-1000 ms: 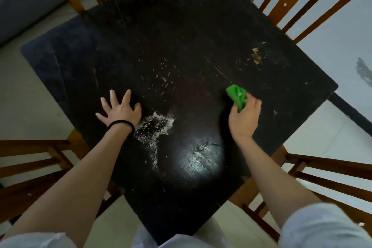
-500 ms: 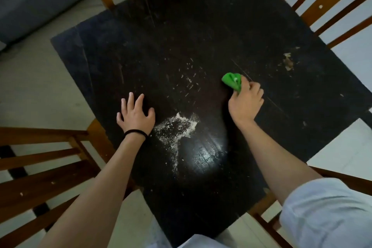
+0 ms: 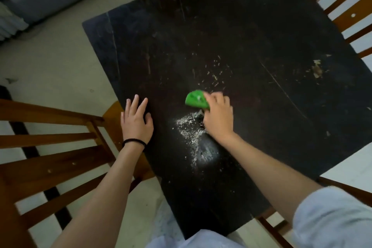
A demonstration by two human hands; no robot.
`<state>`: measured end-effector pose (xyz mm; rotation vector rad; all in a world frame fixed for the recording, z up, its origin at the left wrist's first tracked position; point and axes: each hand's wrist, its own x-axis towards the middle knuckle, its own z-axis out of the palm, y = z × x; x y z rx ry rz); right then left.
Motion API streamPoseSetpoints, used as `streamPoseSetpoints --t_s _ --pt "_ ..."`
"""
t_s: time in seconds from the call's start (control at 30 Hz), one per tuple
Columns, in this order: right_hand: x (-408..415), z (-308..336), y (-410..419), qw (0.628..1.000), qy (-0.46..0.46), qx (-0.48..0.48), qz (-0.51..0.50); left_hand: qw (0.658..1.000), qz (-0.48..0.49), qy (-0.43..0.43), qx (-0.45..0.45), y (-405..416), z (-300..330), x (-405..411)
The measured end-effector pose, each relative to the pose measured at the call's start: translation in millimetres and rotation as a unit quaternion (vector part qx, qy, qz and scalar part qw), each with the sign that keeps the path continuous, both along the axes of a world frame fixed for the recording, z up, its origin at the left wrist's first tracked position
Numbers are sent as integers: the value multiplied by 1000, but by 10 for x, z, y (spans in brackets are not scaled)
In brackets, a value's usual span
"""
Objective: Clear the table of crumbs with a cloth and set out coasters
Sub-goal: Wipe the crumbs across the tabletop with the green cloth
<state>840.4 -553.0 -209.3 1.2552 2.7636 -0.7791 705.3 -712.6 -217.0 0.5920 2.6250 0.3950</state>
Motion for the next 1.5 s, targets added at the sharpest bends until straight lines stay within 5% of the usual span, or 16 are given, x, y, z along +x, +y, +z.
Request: streamPoseSetpoints --t_s 0.13,0.37,0.63,0.9,1.17,1.3,1.5 --pt "352 41 -389 996 40 -53 58 1000 1 -28 10 -53 35 -21" --pt "-557 109 -171 993 28 -28 112 991 23 -89 93 -226 54 3" --pt "304 199 -517 935 -19 -40 351 992 10 -87 86 -284 86 18" --pt "760 427 -909 977 62 -42 199 992 26 -103 70 -224 116 131" --pt "869 97 -1499 950 62 -15 306 988 47 -127 77 -316 206 212" --pt "823 53 -1231 989 45 2 139 989 46 -125 62 -328 245 182" --pt "1046 231 -1215 993 98 -57 43 994 31 -89 56 -213 312 447"
